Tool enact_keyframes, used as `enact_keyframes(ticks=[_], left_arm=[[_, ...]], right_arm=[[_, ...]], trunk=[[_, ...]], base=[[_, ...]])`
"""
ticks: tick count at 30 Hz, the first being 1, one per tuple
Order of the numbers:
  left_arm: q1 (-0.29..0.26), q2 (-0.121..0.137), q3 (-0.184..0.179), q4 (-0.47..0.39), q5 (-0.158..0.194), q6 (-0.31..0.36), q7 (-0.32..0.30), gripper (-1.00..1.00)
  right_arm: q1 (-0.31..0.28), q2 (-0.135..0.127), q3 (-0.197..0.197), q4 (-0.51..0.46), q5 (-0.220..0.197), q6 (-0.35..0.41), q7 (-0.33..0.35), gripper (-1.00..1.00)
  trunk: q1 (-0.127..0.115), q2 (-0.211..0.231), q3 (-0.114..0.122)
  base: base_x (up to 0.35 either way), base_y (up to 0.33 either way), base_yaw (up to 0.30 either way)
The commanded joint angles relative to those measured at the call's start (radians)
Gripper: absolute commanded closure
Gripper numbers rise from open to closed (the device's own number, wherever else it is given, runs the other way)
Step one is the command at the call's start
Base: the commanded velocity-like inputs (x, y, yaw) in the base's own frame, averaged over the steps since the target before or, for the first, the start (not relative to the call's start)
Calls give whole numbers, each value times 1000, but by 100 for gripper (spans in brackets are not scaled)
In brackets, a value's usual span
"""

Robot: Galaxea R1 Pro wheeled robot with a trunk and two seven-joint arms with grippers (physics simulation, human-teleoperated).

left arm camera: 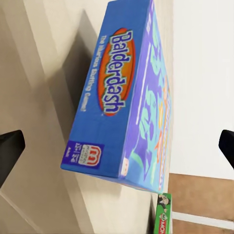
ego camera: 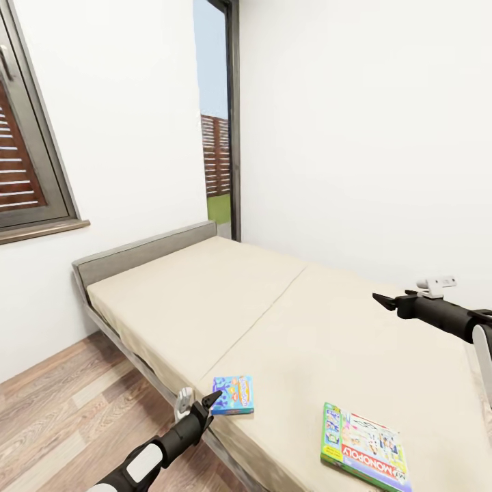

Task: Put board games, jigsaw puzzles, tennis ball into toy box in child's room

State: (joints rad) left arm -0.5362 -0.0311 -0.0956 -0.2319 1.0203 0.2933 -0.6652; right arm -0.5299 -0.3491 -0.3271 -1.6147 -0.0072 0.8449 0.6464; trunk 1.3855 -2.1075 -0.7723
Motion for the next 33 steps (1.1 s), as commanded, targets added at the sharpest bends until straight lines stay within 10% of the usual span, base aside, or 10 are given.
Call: enact_keyframes(ticks=[1, 33], left_arm=[[-1, 0, -6, 0, 11, 6, -2, -100], [-5, -4, -10, -2, 2, 9, -5, -100]], right_arm=[[-1, 0, -1, -1, -1, 6, 4, -100], [-1, 1, -1, -1, -1, 6, 4, -100]], trunk=[[0, 0, -1], [0, 0, -1]], base=[[0, 0, -7], [0, 0, -13]])
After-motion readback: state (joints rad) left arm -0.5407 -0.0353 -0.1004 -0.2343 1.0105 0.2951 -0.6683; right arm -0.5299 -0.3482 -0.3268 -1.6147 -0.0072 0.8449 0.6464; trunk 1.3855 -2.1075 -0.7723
